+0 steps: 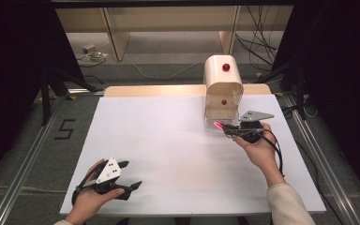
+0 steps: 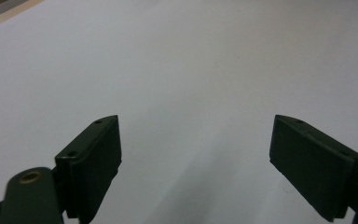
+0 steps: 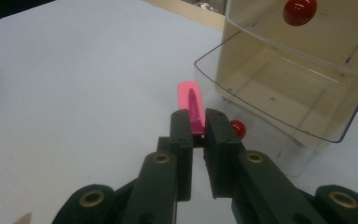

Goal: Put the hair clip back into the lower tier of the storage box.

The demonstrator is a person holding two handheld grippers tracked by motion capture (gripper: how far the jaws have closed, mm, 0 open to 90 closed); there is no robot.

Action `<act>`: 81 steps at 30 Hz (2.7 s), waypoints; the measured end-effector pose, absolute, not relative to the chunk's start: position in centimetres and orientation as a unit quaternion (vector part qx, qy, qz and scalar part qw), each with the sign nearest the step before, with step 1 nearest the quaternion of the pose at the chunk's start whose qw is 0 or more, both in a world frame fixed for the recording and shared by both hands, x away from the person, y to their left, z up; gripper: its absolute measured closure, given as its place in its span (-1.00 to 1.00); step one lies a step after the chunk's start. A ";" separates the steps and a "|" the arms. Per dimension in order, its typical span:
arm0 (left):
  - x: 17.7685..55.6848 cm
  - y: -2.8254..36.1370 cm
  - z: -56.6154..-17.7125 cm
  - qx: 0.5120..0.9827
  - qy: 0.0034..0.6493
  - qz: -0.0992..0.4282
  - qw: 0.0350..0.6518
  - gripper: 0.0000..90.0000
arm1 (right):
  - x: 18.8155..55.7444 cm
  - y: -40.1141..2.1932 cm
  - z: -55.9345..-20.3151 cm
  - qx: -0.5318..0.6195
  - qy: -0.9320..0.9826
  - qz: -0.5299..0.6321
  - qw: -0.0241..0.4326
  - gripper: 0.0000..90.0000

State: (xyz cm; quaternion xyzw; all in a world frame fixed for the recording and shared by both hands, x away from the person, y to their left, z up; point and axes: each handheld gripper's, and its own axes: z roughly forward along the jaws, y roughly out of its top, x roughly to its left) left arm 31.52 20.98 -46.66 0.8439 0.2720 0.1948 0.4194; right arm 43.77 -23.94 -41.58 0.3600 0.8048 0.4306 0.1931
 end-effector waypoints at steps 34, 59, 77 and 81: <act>31.5 20.9 -46.7 0.844 0.271 0.192 0.422 -0.63 | 45.5 -23.5 -41.0 0.384 0.797 0.420 0.204 0.84; 31.5 20.9 -46.7 0.841 0.274 0.191 0.425 -0.63 | 46.6 -23.3 -40.5 0.394 0.797 0.408 0.206 0.84; 31.5 20.9 -46.6 0.841 0.274 0.194 0.425 -0.63 | 47.5 -23.3 -40.3 0.400 0.800 0.396 0.207 0.84; 31.5 20.9 -46.6 0.840 0.274 0.194 0.425 -0.63 | 47.7 -23.3 -40.3 0.402 0.801 0.391 0.207 0.84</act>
